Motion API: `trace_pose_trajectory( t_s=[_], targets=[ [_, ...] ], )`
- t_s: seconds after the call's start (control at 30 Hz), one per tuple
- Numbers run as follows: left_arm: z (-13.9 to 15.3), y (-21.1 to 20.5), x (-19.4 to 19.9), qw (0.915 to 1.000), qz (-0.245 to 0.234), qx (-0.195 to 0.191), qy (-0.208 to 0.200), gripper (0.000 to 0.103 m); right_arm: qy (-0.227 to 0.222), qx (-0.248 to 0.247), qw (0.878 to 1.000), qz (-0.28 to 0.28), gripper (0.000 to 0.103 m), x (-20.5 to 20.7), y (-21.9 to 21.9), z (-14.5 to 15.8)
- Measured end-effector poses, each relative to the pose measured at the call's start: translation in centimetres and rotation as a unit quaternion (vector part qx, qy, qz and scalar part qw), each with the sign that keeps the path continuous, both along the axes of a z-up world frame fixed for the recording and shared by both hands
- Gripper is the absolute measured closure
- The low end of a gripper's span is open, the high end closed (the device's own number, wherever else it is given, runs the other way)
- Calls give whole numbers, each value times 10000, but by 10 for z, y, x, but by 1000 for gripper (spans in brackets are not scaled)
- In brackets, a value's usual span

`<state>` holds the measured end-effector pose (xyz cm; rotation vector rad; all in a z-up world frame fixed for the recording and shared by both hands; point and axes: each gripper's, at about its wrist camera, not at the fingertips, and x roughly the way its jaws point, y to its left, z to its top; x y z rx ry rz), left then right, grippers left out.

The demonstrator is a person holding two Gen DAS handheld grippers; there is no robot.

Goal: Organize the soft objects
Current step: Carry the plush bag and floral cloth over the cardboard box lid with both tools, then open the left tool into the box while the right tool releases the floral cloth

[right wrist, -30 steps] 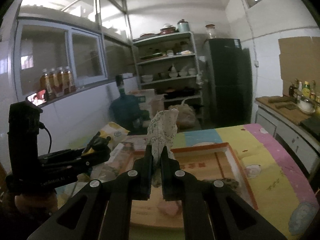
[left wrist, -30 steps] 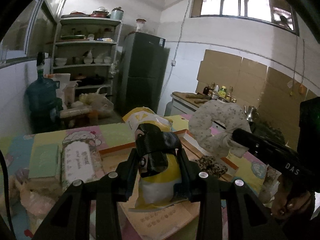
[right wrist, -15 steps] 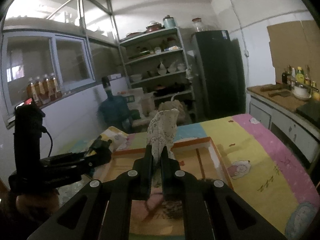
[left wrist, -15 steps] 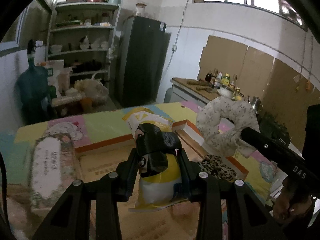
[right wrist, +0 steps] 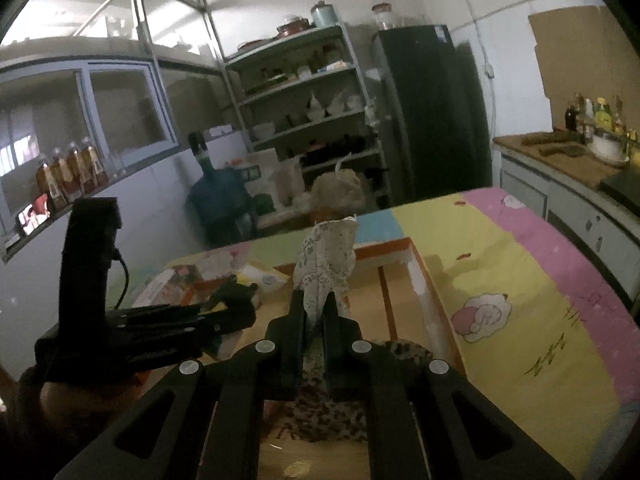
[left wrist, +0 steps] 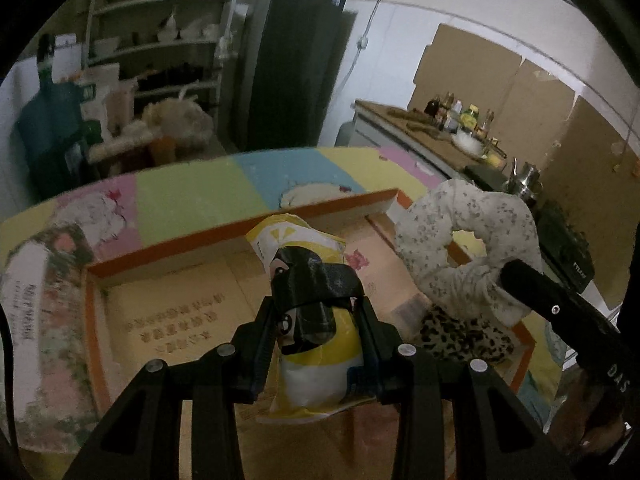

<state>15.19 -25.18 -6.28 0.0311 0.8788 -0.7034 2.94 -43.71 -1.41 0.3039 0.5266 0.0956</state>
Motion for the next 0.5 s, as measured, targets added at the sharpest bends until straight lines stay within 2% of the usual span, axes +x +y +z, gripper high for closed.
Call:
trace_pose_trajectory(
  t_s=[0.3, 0.4, 0.47, 0.5],
  targets=[
    [-16, -8, 12, 9981, 95, 155, 586, 63, 171, 120, 9997, 81, 93, 9, -5, -12],
    [-19, -5, 14, 9970, 262, 202, 696, 62, 223, 123, 9996, 115, 86, 10, -5, -14],
    [-19, -3, 15, 9966, 339, 234, 718, 62, 236, 130, 9996, 118, 72, 11, -3, -15],
    [-18, -2, 14, 9967, 318, 207, 713, 60, 233, 118, 9996, 110, 71, 11, -3, -16]
  ],
)
